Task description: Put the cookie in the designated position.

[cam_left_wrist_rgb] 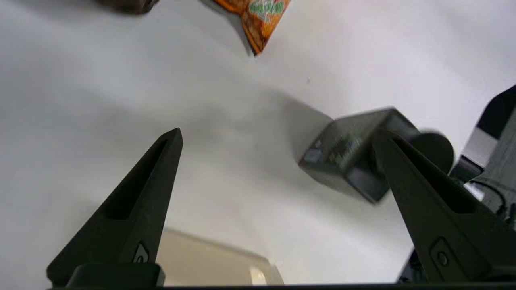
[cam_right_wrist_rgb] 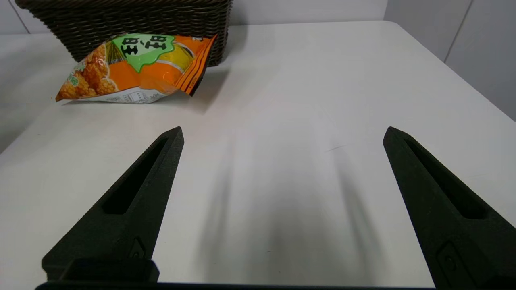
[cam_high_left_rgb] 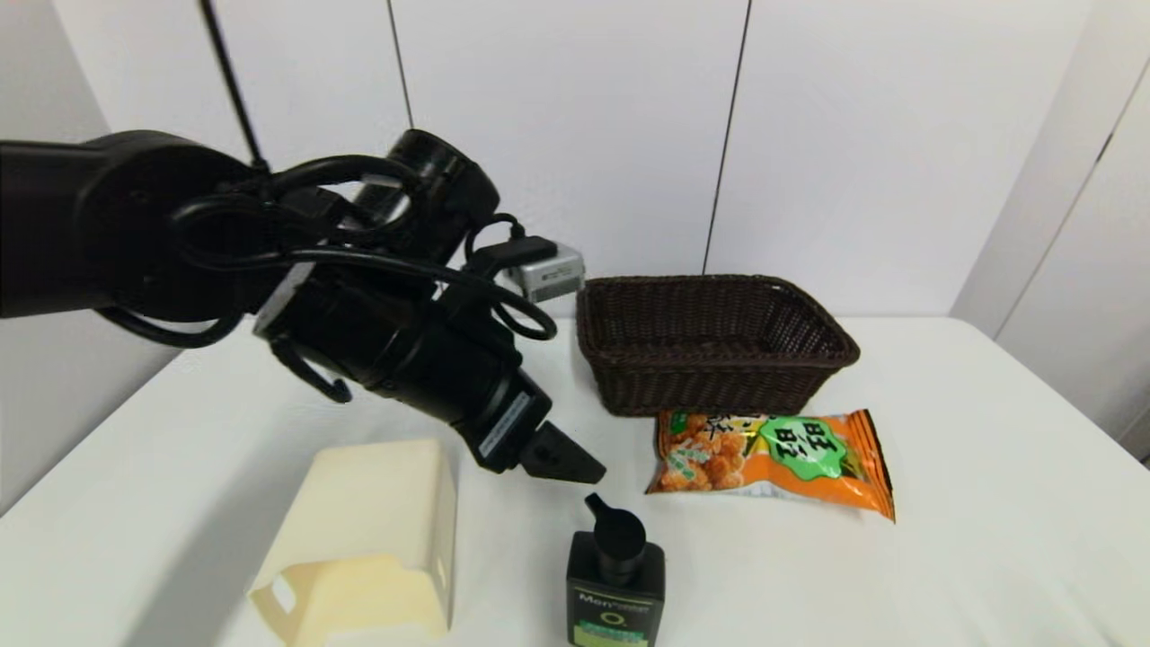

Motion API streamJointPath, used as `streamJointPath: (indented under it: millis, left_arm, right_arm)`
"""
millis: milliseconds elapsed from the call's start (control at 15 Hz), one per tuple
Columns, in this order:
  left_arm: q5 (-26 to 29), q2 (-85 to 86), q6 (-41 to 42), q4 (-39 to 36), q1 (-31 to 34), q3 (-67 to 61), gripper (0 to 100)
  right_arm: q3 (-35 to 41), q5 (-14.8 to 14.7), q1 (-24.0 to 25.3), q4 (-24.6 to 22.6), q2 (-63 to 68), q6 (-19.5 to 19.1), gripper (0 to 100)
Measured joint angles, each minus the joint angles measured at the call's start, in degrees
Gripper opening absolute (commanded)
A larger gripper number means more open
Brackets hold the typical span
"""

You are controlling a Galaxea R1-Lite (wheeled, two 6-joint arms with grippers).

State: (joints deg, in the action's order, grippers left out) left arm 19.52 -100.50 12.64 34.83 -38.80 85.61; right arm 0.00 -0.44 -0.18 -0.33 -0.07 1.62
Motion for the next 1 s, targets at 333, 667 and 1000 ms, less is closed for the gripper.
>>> streamJointPath:
  millis: [333,667,1000]
  left_arm:
    - [-0.4,14.5,-1.2,-16.9,7.4,-20.0,100]
    - [-3.2,27.2,-1.4,-36.3,15.6,-38.0,100]
    - [-6.0,39.0,-1.4,-51.1,22.2,-52.8,100]
  right_arm:
    - [0.0,0.0,0.0,0.0,0.0,0.0,100]
    - [0.0,0.0,0.0,0.0,0.0,0.0,100]
    - [0.0,0.0,0.0,0.0,0.0,0.0,100]
